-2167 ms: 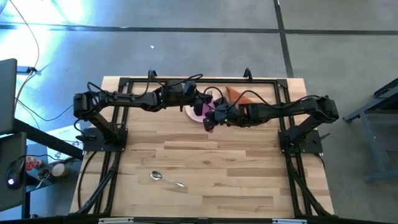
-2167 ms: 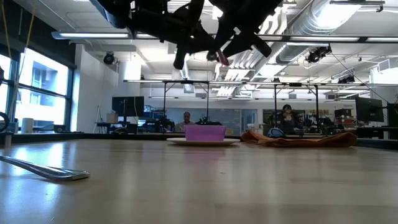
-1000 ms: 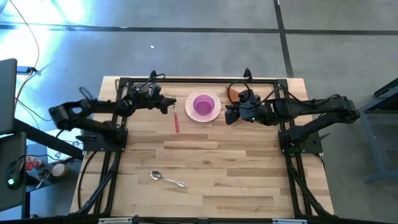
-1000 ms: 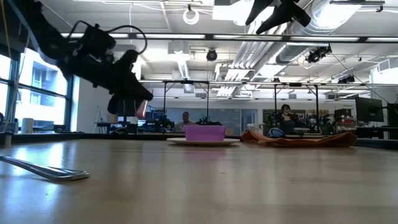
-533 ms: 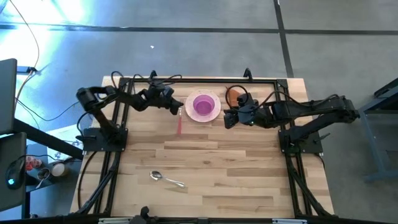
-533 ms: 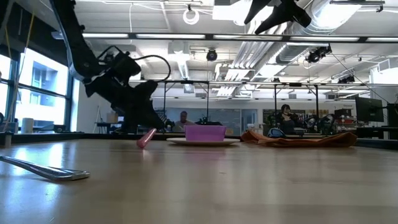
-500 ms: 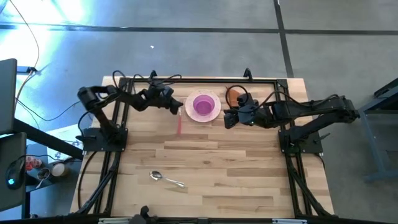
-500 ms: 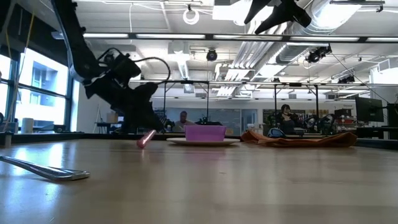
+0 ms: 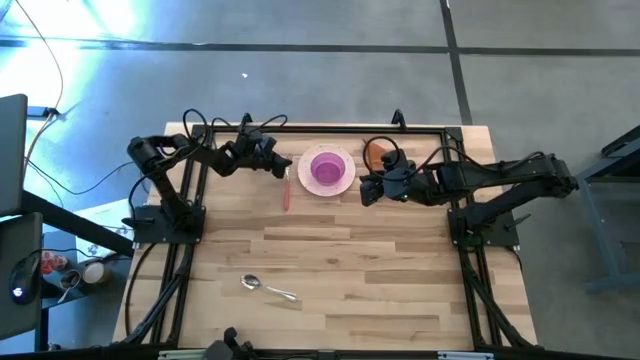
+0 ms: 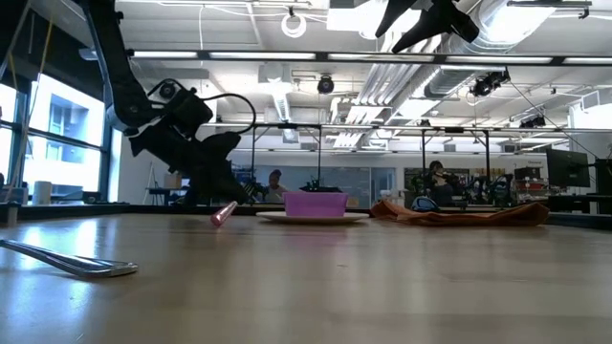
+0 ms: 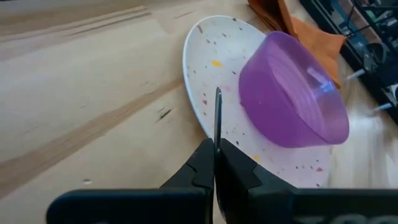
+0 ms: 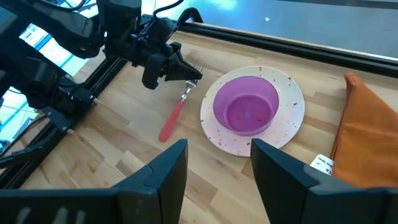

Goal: Set table place
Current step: Put the pink fork to the left of the white plate

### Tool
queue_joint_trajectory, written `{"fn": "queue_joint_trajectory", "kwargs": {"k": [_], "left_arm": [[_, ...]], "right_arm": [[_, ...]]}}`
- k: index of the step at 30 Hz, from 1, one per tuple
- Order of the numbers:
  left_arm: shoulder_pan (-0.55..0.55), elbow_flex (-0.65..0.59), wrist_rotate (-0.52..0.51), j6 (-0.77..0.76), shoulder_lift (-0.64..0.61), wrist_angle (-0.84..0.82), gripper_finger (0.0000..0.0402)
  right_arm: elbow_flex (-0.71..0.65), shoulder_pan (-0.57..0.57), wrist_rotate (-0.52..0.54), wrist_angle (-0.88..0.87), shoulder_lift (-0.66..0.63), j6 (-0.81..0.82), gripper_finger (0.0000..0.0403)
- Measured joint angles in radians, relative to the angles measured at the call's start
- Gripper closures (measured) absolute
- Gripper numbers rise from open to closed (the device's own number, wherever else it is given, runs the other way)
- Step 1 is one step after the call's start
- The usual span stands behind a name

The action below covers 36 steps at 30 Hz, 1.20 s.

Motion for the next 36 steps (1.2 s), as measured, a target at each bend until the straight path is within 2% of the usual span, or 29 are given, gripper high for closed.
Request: {"fn": "queue_joint_trajectory", "kwargs": {"k": [6,14,27,36], "left_arm": [[0.002,0.036,-0.023,-0.065,0.000,-0.054,0.0401],[-0.013,0.178,-0.107,-0.019,0.001,-0.418,0.0401],[-0.013,0.183,-0.195,-0.115,0.001,-0.477,0.0401],[-0.013,0.183,-0.191,-0.091,0.005,-0.476,0.0398]], "right_arm": [[0.000,0.000,0.000,0.000,0.000,0.002,0.0238],[0.000,0.000,0.000,0.001,0.000,0.000,0.0238],[0.000,0.000,-0.008,0.002,0.000,-0.008,0.0238],[0.000,0.000,-0.008,0.002,0.000,-0.018,0.0238]]}}
